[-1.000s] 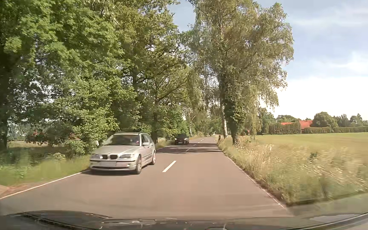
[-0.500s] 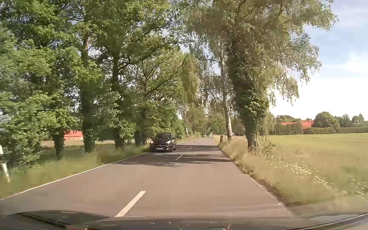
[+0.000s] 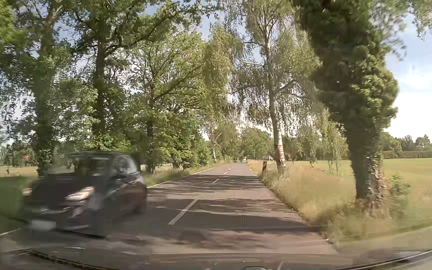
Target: Follow the waypoints while adhering to traffic rules and regulations
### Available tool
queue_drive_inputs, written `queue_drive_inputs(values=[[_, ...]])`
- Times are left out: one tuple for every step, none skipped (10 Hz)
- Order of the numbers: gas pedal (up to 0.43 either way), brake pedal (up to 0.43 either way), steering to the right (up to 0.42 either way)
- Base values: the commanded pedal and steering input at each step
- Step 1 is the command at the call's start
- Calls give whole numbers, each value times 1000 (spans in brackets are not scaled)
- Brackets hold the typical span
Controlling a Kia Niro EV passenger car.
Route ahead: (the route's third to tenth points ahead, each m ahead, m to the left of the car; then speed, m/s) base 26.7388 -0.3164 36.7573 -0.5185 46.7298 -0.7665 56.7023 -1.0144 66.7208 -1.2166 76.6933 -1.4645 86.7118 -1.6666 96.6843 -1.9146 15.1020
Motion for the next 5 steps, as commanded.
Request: queue_drive_inputs(values=[[169,0,6],[169,0,6],[169,0,6],[169,0,5],[169,0,5]])
